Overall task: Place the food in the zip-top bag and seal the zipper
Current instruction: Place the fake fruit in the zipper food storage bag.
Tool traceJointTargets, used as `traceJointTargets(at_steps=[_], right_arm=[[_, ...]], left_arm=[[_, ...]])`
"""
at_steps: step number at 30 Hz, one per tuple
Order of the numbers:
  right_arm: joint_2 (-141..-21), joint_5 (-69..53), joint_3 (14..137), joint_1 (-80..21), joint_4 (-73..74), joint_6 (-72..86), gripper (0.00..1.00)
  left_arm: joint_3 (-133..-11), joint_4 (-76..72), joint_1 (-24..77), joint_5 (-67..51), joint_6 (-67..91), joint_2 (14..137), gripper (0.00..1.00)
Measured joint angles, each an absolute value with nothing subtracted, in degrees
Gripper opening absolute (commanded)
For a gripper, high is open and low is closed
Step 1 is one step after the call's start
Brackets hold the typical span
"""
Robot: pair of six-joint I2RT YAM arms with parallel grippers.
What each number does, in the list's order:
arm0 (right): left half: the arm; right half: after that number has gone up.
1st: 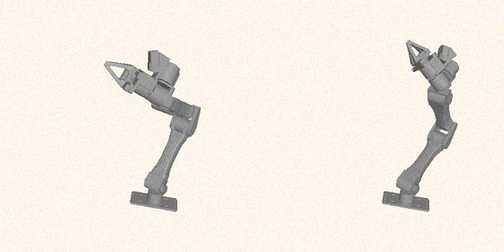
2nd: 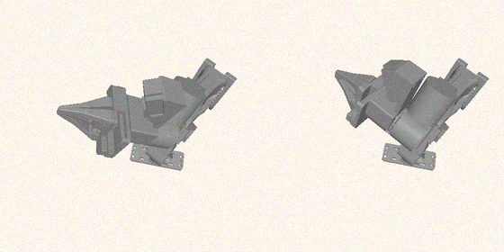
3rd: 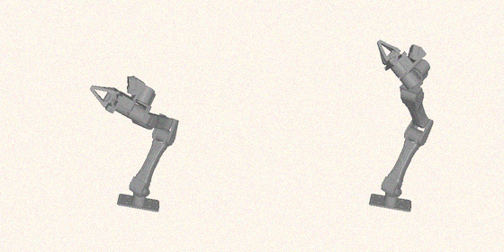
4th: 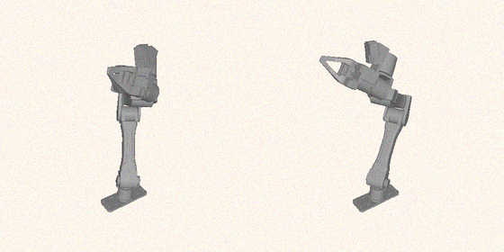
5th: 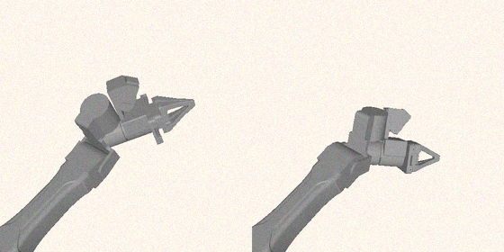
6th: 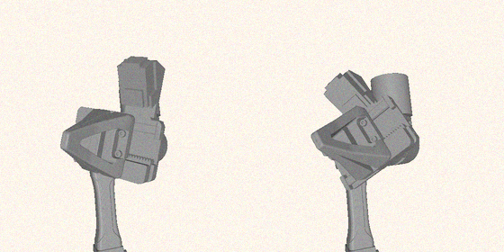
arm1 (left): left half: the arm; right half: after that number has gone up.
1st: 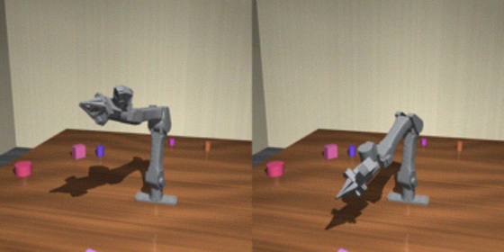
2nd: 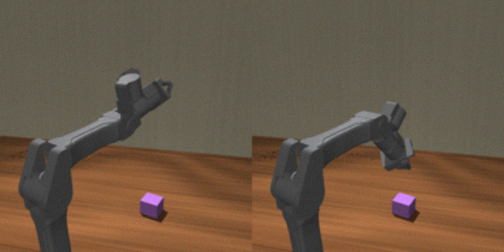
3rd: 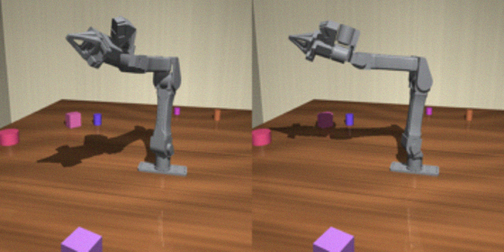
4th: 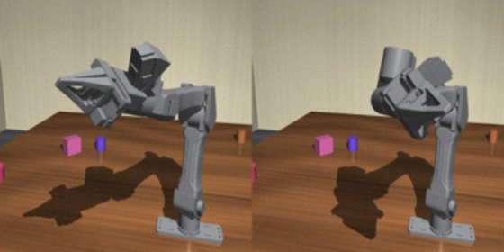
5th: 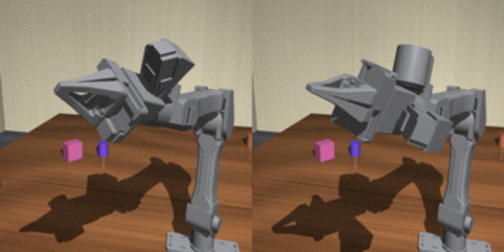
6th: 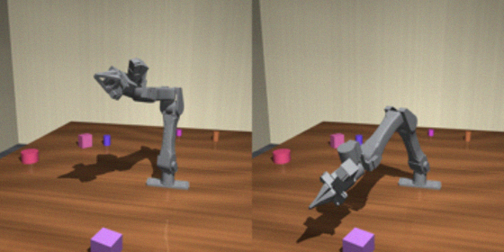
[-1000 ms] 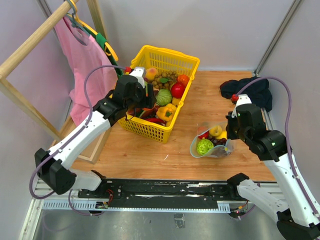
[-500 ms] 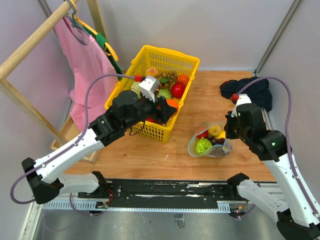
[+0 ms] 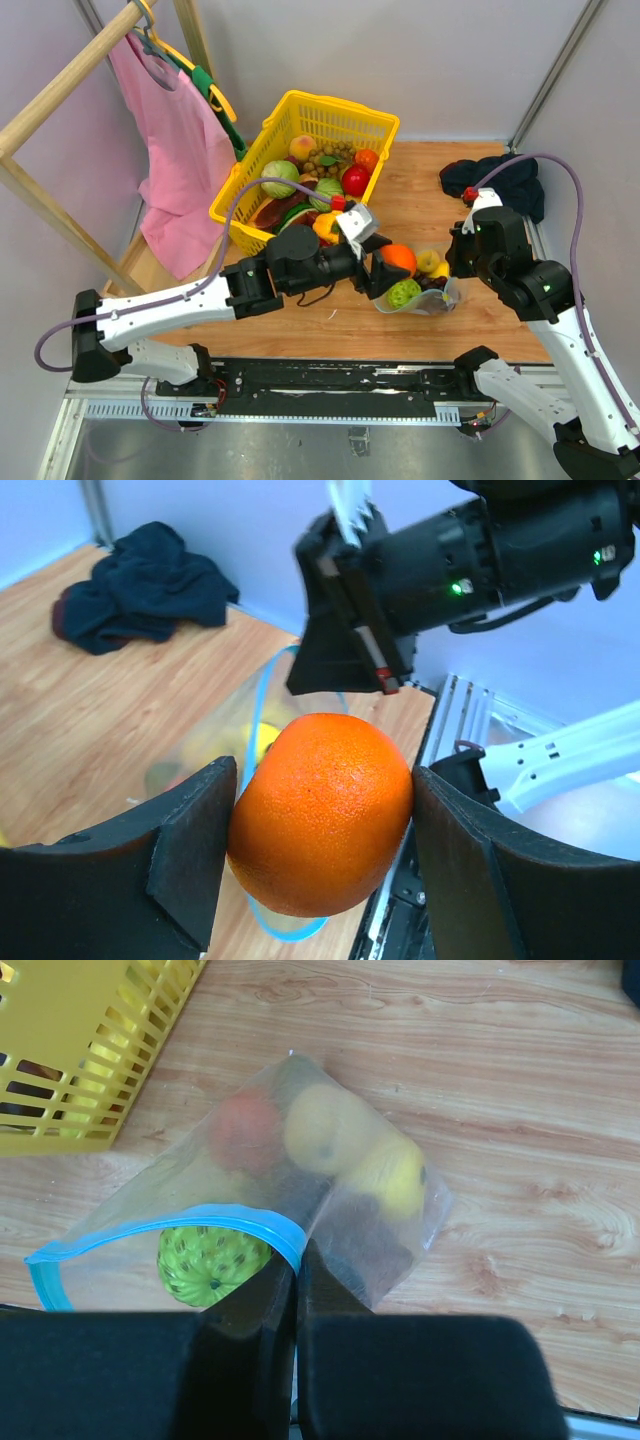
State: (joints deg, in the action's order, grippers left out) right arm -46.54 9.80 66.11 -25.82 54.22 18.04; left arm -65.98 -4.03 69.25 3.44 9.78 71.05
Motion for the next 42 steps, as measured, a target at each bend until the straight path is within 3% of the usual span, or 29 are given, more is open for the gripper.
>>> traceJointTargets(at_steps=[13, 24, 34, 42], right_arm=[[-46.3, 7.9, 66.1, -25.8, 53.8, 18.2, 0.01], [-45.9, 6.9, 65.8, -25.8, 53.8, 18.2, 0.01], [-45.9, 5.0, 64.9, -25.8, 53.4, 18.3, 0.01], [-45.5, 3.0, 64.3, -25.8, 52.5, 18.9, 0.01]], left_arm=[[-67.1, -8.2, 73.0, 2.5, 4.6, 83.8, 0.04], [-67.9, -11.8, 73.1, 9.6, -1.8, 87.1, 0.04], [-68.2, -13.8, 73.2, 12.0, -2.8, 90.7, 0.13], [-68.8, -16.4, 73.2, 13.3, -2.8, 95.1, 0.30]])
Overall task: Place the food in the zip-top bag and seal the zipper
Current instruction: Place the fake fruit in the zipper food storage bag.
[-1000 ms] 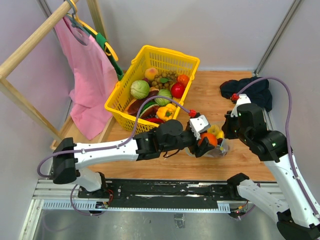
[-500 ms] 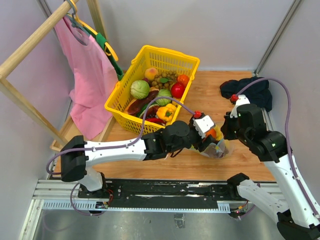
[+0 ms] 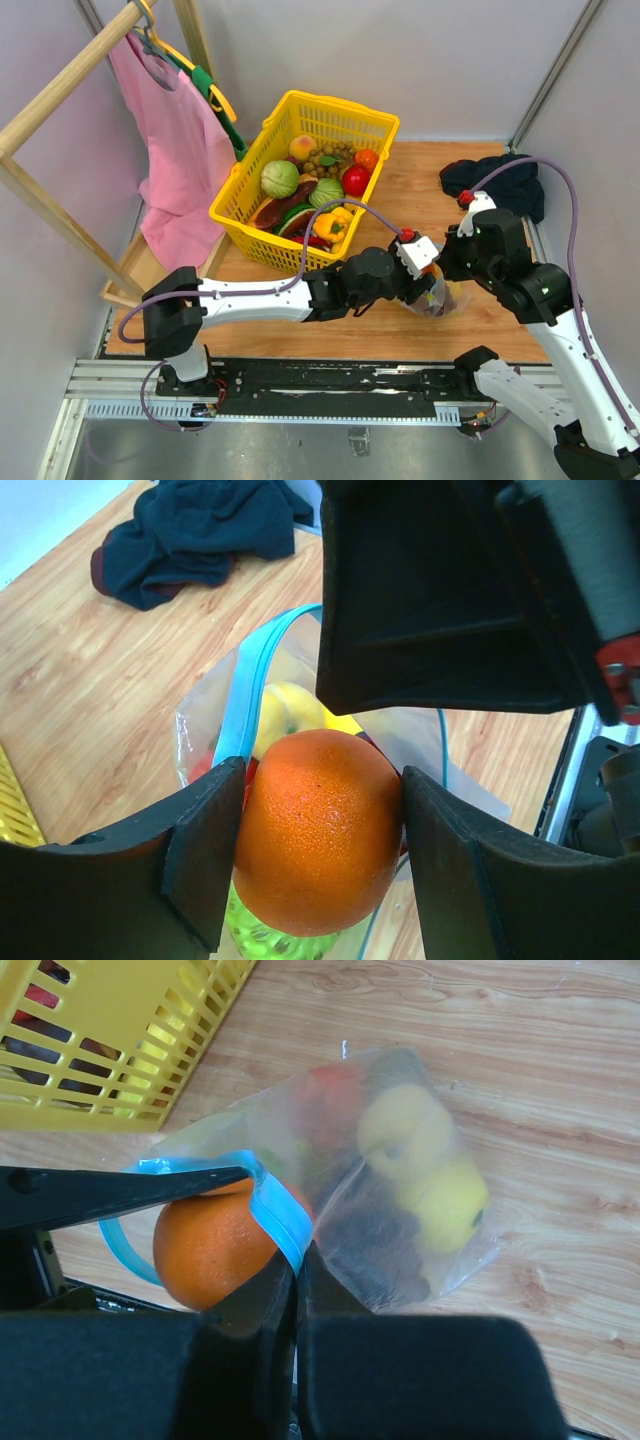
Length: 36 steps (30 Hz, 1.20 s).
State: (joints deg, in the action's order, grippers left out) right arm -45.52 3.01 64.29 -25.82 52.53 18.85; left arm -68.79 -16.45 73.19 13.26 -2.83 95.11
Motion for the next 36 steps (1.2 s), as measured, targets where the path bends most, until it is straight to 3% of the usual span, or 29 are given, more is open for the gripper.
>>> traceJointTargets(at_steps=[9, 12, 20, 36], right_arm=[[-45.1, 2.9, 64.0, -25.8, 52.4, 19.3, 0.01], [-44.9, 2.9, 63.9, -25.8, 52.4, 19.4, 0.01], [-44.4, 2.9, 63.2, -25.8, 52.0, 19.6, 0.01], [-44.1, 3.3, 62.4, -25.8, 50.9, 19.6, 0.01]], left_arm=[[-69.1, -16.7, 73.2, 13.7, -2.5, 96.6, 0.68], [-69.1, -16.7, 73.2, 13.0, -2.1, 96.6, 0.74], [-69.1, -16.6, 73.2, 12.9, -1.4, 96.2, 0.80], [-69.1, -9.0, 73.2, 12.9, 0.9, 88.6, 0.84]])
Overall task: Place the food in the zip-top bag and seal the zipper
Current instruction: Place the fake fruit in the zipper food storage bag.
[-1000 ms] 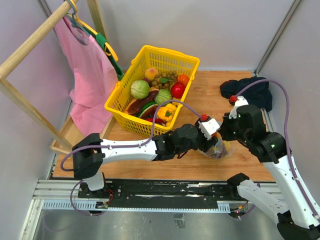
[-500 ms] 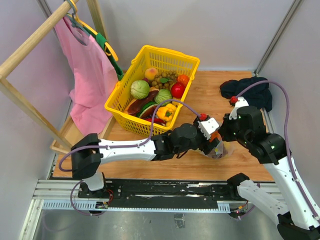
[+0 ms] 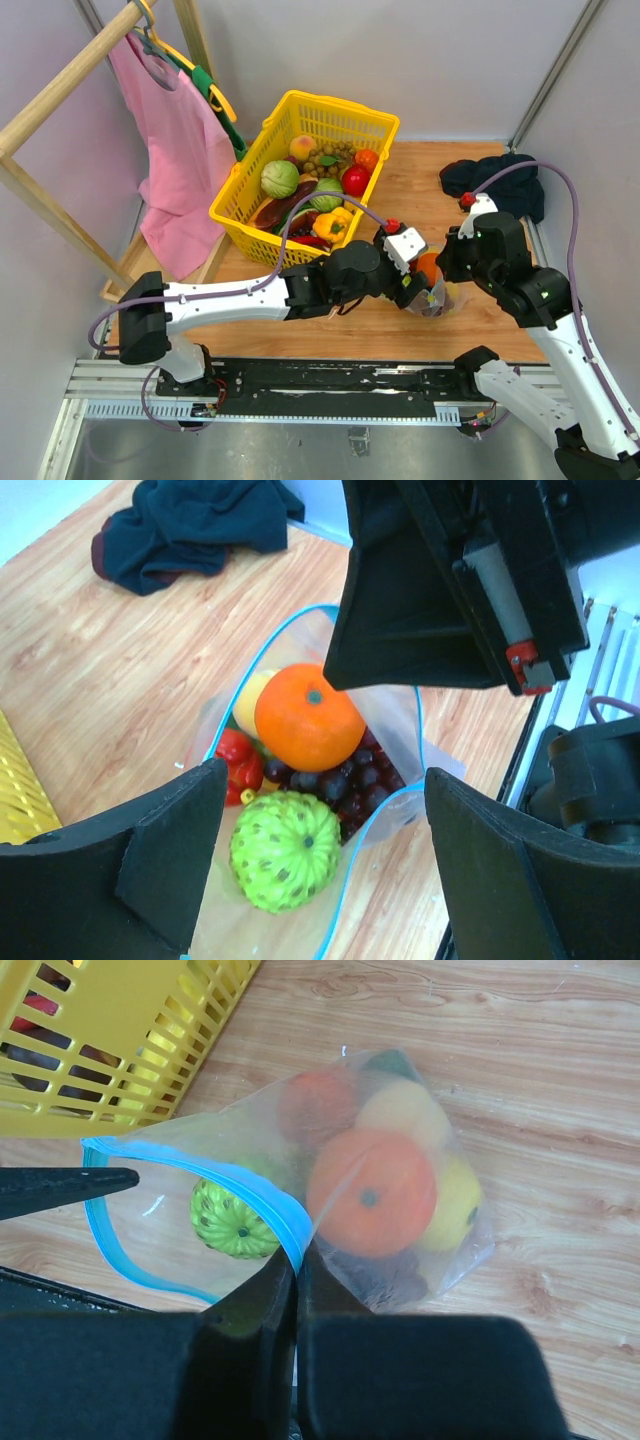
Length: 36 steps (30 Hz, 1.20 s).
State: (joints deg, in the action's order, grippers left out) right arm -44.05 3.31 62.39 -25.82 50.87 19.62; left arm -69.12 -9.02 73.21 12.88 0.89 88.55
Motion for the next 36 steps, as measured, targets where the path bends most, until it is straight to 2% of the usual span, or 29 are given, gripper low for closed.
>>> traceJointTargets(at_steps=[10, 21, 36], right_arm=[[-44.3, 5.1, 62.4, -25.8, 50.9, 19.6, 0.01], [-48.9, 5.3, 64.8, -25.8, 50.9, 20.3, 0.00], [-45.6, 2.8, 64.1, -25.8, 51.3, 21.6, 0.01]], left_arm=[[-70.3, 3.6, 73.2, 12.9, 2.3, 85.1, 0.84], [-68.7, 4.5, 73.2, 9.9, 5.2, 82.5, 0.84], [-66.0, 5.8, 73.2, 8.9, 4.3, 81.9, 0.82]])
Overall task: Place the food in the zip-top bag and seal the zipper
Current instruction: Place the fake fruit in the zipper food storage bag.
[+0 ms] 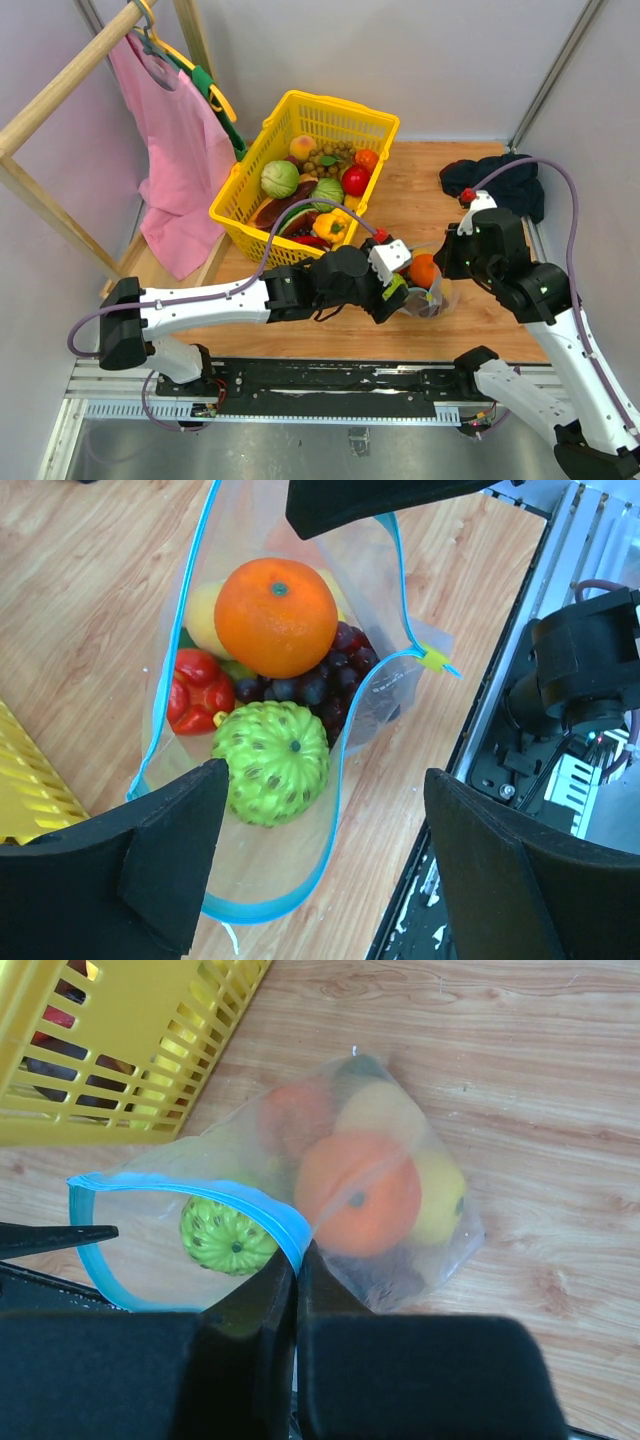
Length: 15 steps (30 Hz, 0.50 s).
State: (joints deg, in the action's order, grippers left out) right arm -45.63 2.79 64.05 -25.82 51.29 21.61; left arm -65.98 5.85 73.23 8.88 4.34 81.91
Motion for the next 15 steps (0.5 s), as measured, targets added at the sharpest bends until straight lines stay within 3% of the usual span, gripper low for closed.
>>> traceJointTargets(at_steps=[8, 15], right_arm=[[-45.6, 2.0, 63.5, -25.8, 51.2, 21.5, 0.01], [-45.5, 1.2, 62.4, -25.8, 49.9, 21.5, 0.01]], left_arm=[[-66.0, 6.3, 73.2, 5.3, 2.6, 81.9, 0.79], [-66.2, 6.2, 73.2, 2.9, 0.4, 83.8, 0.70]])
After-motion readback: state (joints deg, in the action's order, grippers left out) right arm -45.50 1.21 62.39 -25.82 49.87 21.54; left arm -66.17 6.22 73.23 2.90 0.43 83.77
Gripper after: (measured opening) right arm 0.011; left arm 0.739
